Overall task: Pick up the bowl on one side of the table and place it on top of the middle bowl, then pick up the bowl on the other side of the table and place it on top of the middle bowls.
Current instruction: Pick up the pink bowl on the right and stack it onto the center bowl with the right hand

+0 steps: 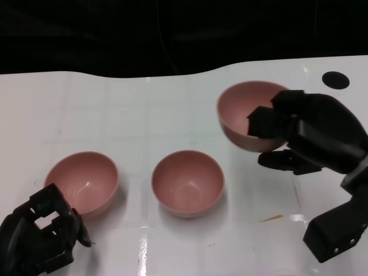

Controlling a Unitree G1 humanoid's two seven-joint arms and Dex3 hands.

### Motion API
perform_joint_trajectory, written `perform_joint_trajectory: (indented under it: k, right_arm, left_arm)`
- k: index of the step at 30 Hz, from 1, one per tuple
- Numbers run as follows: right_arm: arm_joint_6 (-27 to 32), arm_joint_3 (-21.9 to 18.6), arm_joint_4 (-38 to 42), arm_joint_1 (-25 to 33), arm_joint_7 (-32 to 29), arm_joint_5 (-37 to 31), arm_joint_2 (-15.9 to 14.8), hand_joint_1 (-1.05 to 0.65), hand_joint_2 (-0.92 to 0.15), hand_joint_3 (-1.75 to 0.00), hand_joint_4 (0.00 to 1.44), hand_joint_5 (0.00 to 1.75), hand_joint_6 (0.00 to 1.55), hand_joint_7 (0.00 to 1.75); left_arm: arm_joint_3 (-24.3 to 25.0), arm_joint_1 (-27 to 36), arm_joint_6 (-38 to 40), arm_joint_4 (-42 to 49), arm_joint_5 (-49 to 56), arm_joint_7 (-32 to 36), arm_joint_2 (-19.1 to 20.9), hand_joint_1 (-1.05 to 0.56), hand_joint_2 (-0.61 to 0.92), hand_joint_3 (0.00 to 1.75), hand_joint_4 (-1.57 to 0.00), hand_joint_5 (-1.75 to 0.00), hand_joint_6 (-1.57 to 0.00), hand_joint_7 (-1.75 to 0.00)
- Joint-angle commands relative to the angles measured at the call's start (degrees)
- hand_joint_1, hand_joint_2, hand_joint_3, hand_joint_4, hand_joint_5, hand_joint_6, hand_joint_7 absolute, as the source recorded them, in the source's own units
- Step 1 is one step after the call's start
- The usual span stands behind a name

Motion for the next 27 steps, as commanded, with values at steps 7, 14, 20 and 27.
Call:
perform_joint_trajectory:
  k: [7,14,20,27]
  right_arm:
    - [-1.1,0.8,-2.9,-1.5,3.6,0.3,3.9,-0.22,-0.71,-0.55,0.89,1.75,0.59,1.75]
    - [-3.0,2.6,-1.9,-2.0,0.9,-1.8,8.0,-0.18,-0.40,-1.05,0.98,1.75,0.68,1.75]
    - [-3.6,5.9,-1.0,-1.1,2.1,-2.7,11.3,-0.19,-0.41,-1.13,0.98,1.75,0.69,1.75]
    - [-3.7,6.4,-0.4,-1.4,2.1,-3.0,11.6,-0.19,-0.41,-1.14,0.98,1.75,0.68,1.75]
  left_arm:
    - [-0.6,0.5,-1.1,-0.9,0.1,0.1,0.1,-0.03,0.55,1.23,-0.78,-1.75,-0.74,-1.55]
    - [-1.3,1.8,1.3,-4.1,0.1,2.1,-0.7,-0.01,0.56,1.23,-0.78,-1.75,-0.74,-1.57]
    - [-1.9,2.7,0.6,-5.6,1.2,3.7,-1.1,-0.02,0.56,1.21,-0.79,-1.75,-0.74,-1.54]
    - [-2.2,2.6,0.9,-5.8,0.9,4.2,-1.1,-0.02,0.54,1.24,-0.79,-1.75,-0.75,-1.53]
